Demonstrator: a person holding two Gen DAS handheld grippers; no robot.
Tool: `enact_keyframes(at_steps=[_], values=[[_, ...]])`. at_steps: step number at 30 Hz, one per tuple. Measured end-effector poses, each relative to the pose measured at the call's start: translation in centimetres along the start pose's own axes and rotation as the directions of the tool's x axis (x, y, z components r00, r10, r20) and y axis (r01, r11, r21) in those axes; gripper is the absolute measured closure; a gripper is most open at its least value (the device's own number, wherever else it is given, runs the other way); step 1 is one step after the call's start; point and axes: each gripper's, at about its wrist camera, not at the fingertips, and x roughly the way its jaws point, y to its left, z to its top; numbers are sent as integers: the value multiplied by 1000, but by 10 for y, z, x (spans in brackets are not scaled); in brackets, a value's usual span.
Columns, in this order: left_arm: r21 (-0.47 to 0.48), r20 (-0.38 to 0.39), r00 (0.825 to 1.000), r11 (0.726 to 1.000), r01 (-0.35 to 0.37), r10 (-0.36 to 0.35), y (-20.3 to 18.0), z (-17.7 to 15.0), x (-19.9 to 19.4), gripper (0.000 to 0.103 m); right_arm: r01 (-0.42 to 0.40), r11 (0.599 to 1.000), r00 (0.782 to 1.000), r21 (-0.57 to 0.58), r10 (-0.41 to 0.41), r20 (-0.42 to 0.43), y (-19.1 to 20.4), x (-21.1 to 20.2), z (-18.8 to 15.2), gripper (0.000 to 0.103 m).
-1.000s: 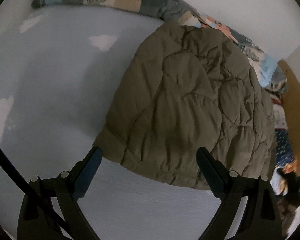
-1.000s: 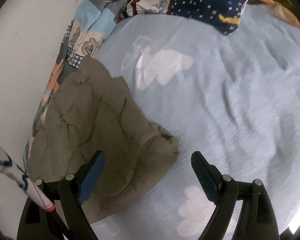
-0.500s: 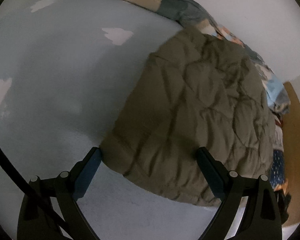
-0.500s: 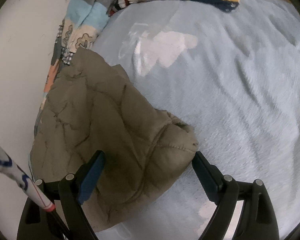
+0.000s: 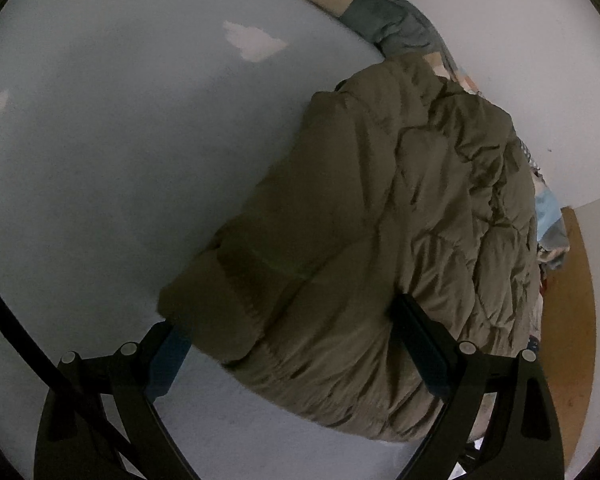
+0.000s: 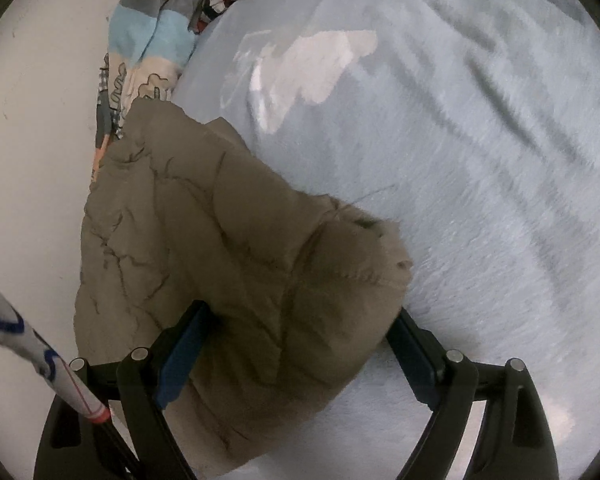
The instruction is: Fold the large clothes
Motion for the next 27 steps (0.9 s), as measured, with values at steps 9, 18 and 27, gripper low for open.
enact_keyframes(at_steps=[9,18,27], values=[[260,114,980,947,-190,165,-49,-7,-8,26,43,981,997,-190,-31,68,35,-7,-9,57],[421,235,935,839,-344,265,-74,-22,-14,25,243,855,964,-458,-161,212,78,-14,-34,60],[489,312,902,764,-422,299,-92,-33,-17,31,373,701,921,-608,-197,337,103,-16,-52,64]])
